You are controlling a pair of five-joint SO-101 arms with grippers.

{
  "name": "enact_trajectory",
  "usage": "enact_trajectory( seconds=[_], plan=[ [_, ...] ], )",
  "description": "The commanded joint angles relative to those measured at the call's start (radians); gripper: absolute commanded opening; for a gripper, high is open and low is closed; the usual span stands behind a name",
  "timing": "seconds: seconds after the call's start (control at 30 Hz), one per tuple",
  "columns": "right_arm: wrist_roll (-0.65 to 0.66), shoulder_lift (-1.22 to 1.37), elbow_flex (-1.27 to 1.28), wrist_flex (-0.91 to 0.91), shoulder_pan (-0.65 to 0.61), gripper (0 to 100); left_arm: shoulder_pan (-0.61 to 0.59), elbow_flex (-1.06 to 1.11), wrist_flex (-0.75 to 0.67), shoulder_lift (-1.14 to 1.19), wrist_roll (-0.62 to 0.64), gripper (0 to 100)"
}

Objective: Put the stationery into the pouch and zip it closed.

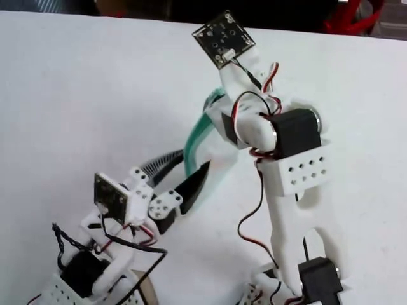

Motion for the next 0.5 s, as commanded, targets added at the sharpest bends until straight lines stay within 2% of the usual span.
enact_trajectory(
  seconds=[0.0,0.23,0.37,0.47],
  plan=[
    [-0.028,0.013,0.061,0.019,-0.008,1.9,0.012,-0.049,-0.049,0.002,0.0,16],
    [-0.031,0.013,0.061,0.035,-0.051,1.9,0.018,0.041,-0.227,0.03,0.0,16],
    [-0.032,0.013,0.061,0.035,-0.051,1.9,0.019,0.02,-0.33,0.18,-0.003,13],
    [-0.032,0.013,0.061,0.035,-0.05,1.9,0.044,-0.023,-0.416,0.323,-0.051,9]
  ],
)
